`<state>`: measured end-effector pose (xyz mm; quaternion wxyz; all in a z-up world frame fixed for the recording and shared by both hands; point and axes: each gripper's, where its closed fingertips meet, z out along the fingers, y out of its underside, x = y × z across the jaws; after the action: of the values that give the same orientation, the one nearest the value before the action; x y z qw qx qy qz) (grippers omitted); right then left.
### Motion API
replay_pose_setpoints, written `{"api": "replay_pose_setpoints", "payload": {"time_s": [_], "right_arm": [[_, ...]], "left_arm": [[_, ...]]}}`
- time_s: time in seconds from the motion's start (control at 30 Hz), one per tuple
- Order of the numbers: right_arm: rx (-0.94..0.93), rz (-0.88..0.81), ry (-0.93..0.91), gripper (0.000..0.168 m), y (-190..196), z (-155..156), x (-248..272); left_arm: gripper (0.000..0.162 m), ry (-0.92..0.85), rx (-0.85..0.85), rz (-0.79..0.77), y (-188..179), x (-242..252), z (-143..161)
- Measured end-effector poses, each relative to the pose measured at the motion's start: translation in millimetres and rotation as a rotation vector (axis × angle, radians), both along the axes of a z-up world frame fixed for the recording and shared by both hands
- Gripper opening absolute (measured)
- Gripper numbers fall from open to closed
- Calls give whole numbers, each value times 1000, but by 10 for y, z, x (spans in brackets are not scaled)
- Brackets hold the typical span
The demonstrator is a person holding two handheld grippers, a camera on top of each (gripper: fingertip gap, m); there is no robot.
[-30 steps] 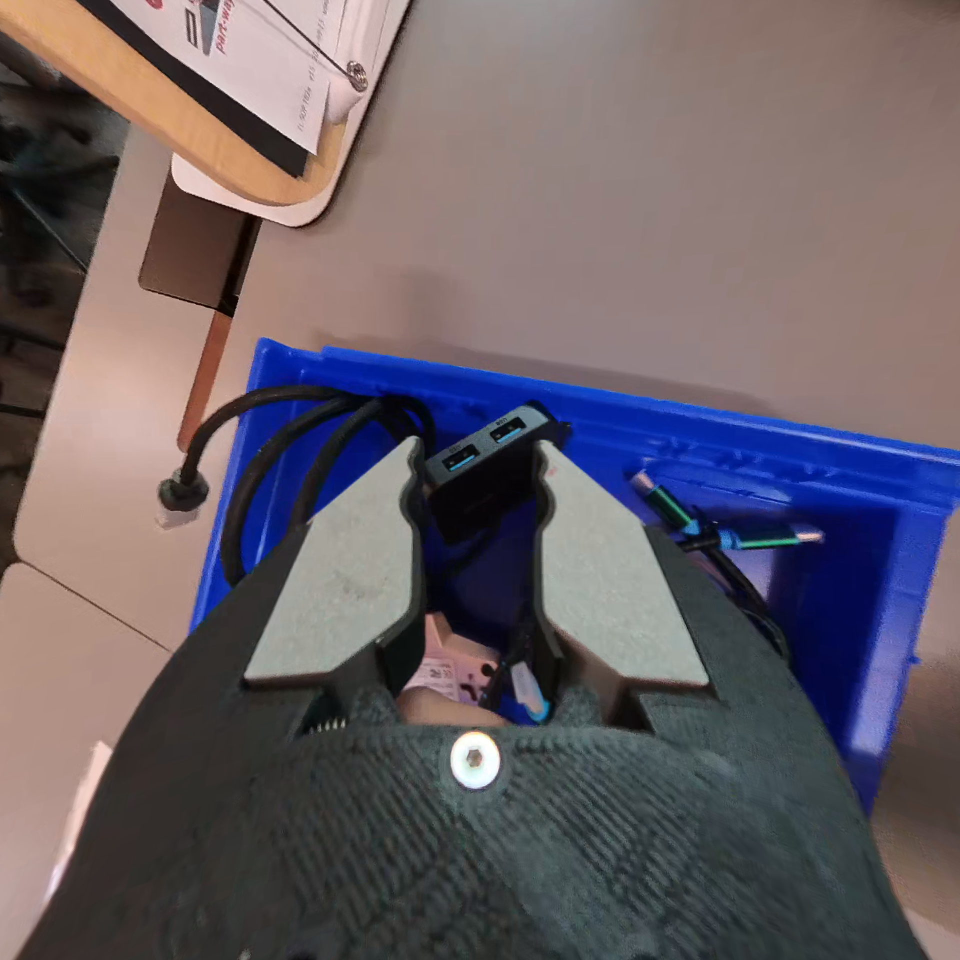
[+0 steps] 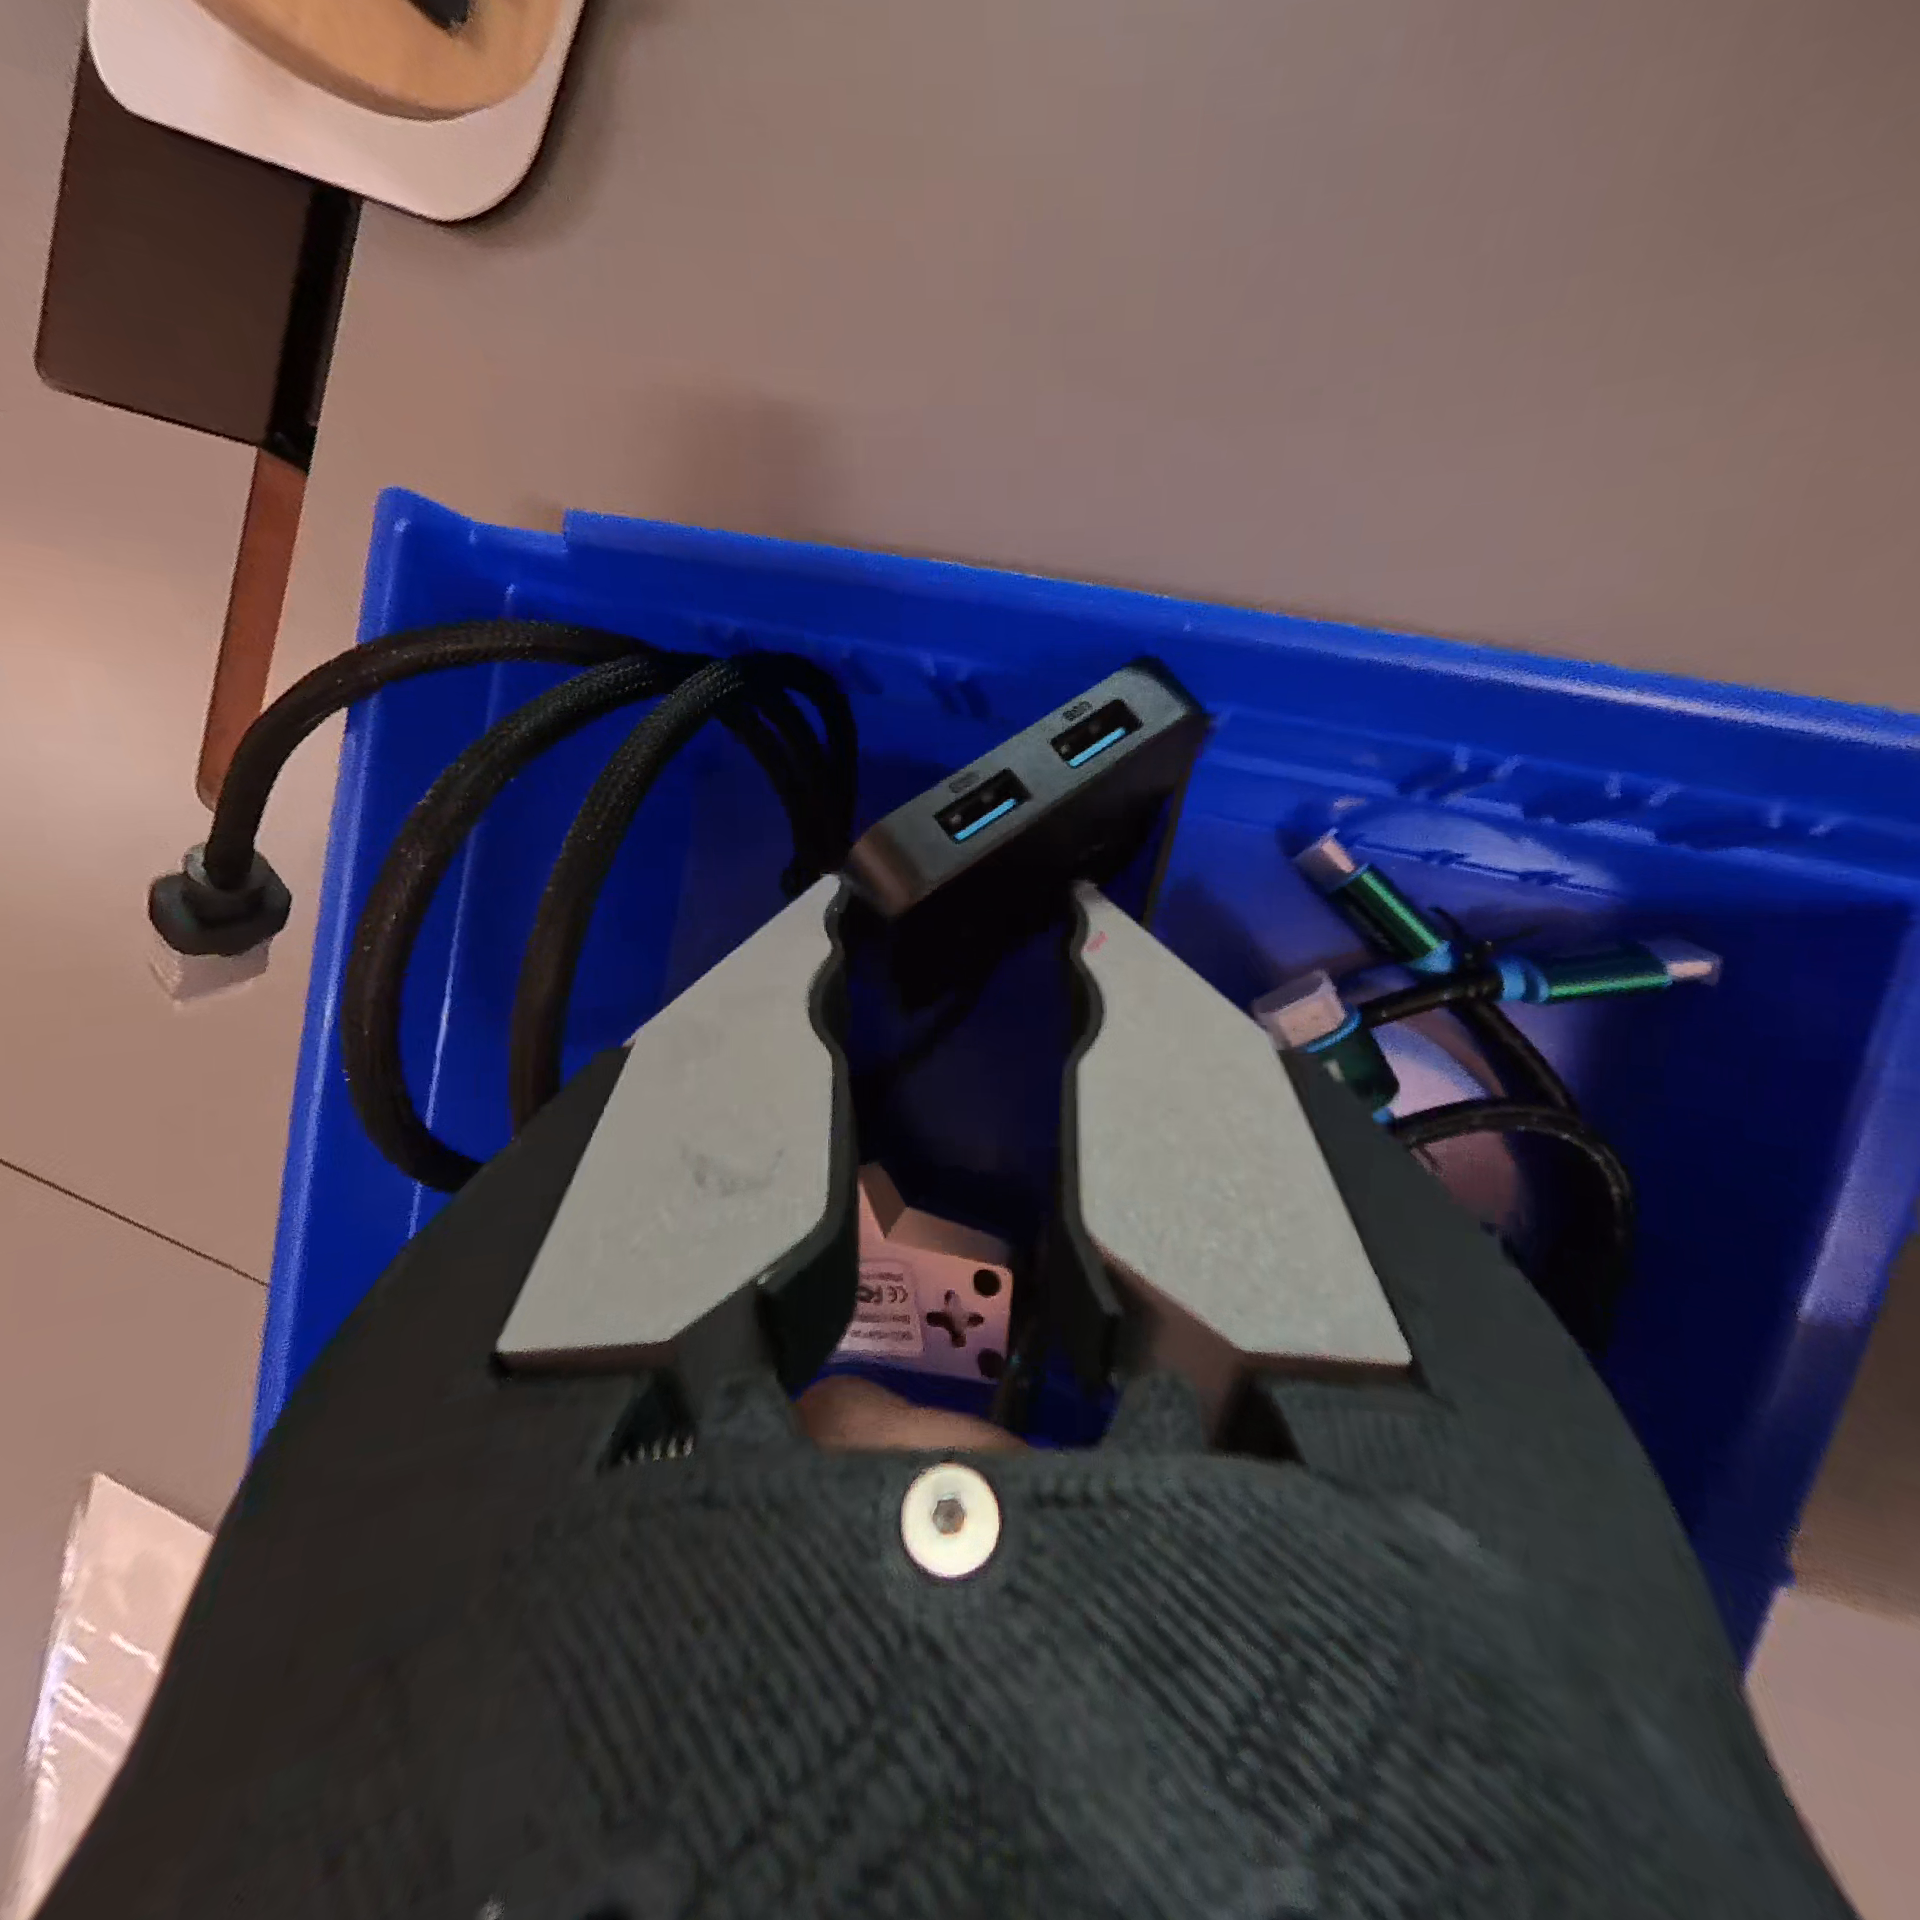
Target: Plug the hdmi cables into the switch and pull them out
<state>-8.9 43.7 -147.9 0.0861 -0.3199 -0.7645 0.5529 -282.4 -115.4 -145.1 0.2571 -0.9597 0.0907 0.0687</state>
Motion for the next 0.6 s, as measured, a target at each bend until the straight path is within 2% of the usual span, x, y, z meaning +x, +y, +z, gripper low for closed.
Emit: {"api": "replay_pose_setpoints", "payload": {"time_s": [0.1,0.17,0.33,0.47,0.6], "right_arm": [[43,-19,-4,34,22,-98,-50],[23,-29,-17,34,37,-104,-80],[35,-99,-16,32,174,-159,-199],[78,-121,36,32,269,-163,-234],[22,-115,73,31,303,-107,-255]], "left_arm": [[24,-10,2,-44,-86,23,51],[15,13,61,-29,-126,5,155],[13,147,282,34,-171,-40,554],[13,293,529,181,-174,-156,995],[13,242,798,367,-208,-97,1399]]}}
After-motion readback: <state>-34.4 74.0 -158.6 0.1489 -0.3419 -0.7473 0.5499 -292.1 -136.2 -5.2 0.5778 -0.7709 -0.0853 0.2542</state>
